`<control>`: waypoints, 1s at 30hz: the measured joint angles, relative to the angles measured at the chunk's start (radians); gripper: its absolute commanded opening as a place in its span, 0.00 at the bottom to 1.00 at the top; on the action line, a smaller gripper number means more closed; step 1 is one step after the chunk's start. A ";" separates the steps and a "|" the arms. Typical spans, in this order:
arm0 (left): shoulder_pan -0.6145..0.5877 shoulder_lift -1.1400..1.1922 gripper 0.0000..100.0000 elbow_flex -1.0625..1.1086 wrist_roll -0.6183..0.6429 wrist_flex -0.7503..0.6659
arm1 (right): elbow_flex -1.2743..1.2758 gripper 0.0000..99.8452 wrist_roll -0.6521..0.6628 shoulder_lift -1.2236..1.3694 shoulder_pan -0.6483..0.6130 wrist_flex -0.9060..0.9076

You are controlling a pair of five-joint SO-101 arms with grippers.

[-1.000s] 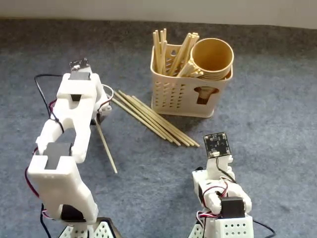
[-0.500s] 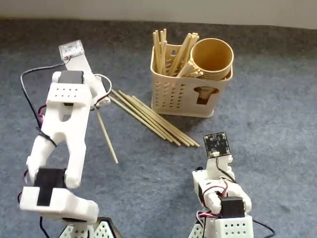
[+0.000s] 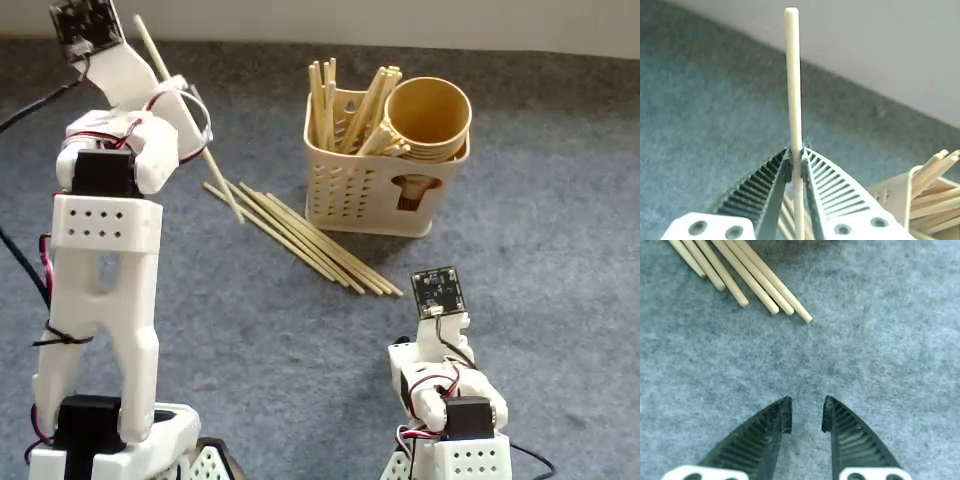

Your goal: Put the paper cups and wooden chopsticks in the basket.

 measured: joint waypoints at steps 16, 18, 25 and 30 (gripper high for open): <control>0.187 -0.107 0.01 -0.020 0.000 -0.446 | 0.000 0.12 0.000 0.000 0.000 0.000; 0.207 -0.107 0.01 -0.020 -0.008 -0.462 | 0.000 0.12 0.000 0.000 0.000 0.000; 0.377 -0.107 0.01 -0.017 -0.226 -0.489 | 0.000 0.12 0.000 0.000 0.000 0.000; 0.462 -0.107 0.01 0.103 -0.402 -0.586 | 0.000 0.12 0.000 0.000 0.000 0.000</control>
